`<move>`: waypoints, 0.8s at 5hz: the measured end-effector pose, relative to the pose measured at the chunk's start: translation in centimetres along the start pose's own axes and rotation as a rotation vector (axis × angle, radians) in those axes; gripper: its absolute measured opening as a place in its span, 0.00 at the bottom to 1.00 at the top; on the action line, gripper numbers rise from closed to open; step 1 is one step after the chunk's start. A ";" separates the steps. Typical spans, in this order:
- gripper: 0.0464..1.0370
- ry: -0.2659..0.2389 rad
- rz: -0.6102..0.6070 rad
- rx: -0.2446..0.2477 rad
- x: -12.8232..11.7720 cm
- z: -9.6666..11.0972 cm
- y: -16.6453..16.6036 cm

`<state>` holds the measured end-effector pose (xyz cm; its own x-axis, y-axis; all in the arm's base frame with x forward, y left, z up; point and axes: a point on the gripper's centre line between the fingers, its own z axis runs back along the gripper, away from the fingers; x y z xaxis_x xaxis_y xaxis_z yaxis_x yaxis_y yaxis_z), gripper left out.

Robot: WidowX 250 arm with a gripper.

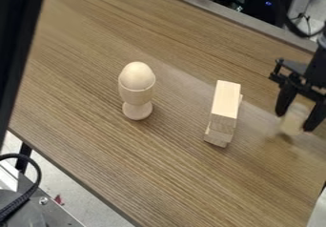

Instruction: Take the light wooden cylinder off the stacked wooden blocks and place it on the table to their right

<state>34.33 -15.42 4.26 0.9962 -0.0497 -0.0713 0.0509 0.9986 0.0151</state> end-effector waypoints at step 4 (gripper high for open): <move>0.85 -0.089 0.049 -0.045 0.9 -1.0 -0.5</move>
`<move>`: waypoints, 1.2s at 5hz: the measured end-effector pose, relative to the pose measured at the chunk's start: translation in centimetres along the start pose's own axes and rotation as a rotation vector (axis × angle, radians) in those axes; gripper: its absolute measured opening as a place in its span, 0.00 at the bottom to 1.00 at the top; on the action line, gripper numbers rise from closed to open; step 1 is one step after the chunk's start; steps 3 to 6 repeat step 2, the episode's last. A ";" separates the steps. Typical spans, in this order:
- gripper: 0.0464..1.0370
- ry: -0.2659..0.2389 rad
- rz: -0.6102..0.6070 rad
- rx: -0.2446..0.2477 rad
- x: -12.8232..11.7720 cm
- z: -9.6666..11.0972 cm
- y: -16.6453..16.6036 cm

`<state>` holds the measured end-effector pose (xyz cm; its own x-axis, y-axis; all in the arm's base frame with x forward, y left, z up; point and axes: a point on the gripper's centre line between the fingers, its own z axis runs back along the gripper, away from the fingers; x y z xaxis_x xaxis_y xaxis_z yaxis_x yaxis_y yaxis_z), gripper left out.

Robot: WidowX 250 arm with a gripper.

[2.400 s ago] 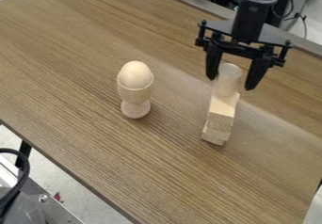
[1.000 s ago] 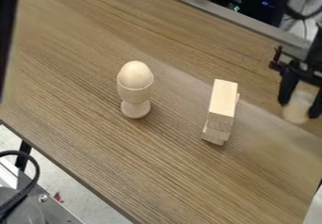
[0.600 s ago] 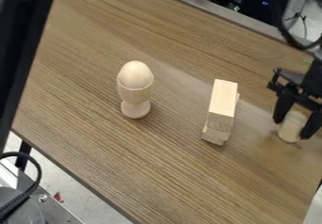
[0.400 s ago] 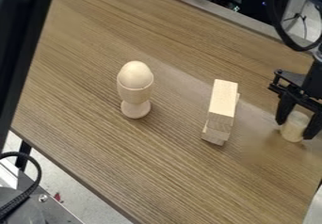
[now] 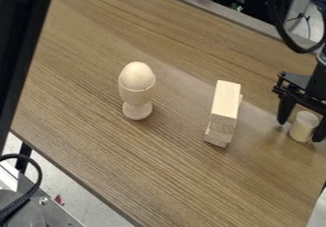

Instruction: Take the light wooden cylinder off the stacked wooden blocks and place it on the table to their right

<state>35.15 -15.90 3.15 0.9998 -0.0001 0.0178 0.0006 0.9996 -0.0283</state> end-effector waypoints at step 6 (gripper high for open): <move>0.96 -0.084 0.133 0.004 -0.1 5.9 0.8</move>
